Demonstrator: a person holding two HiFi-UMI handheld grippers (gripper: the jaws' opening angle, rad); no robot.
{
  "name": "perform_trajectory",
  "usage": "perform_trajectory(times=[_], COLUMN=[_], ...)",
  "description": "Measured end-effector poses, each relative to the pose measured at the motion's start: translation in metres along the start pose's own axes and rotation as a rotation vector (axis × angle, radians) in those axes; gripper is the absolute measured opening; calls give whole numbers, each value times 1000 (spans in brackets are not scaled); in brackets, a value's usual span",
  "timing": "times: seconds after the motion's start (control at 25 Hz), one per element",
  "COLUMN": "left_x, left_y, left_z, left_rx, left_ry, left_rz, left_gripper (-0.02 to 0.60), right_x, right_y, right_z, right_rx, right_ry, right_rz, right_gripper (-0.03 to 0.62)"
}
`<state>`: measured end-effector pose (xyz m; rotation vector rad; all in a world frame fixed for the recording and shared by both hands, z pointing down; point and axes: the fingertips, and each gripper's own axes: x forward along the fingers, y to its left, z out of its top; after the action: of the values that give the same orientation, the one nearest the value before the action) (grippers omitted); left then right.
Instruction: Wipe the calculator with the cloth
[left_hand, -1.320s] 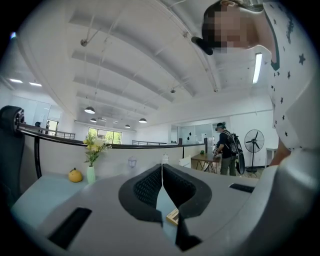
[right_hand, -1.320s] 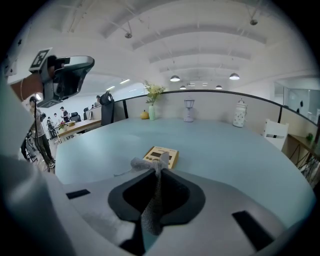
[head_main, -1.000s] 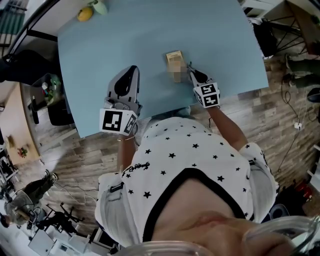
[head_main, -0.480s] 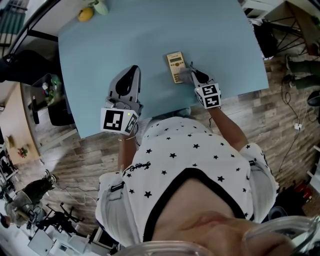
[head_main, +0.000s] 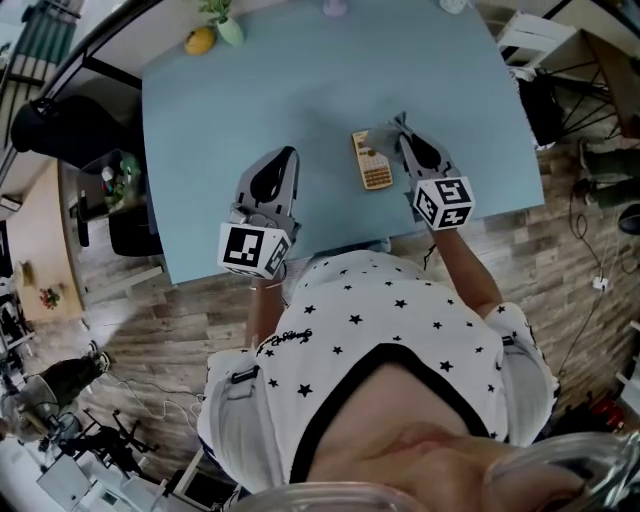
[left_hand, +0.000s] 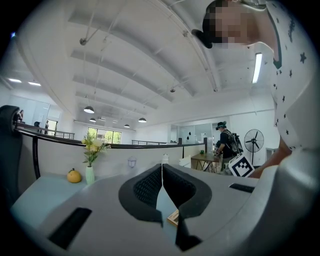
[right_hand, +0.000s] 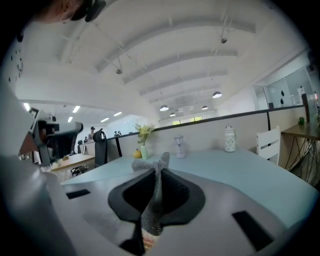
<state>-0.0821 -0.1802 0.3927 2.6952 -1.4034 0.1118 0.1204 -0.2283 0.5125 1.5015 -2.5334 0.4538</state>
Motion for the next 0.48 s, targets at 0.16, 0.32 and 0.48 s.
perform_trajectory(times=[0.16,0.32,0.48], left_x=[-4,-7,-10], left_y=[7,13,12], left_z=[1,1,-1], left_rx=[-6,-11,-15], left_ry=[-8,-15,-11], left_rz=[18,36,46], left_gripper=[31,31,31], right_x=[-1,-3,-6], right_y=[18,37,45], right_z=[49,73,76], right_rx=[-12,-28,-32], right_ry=[-119,-174,-177], right_rz=[51,104,131], right_gripper=[32,32,32])
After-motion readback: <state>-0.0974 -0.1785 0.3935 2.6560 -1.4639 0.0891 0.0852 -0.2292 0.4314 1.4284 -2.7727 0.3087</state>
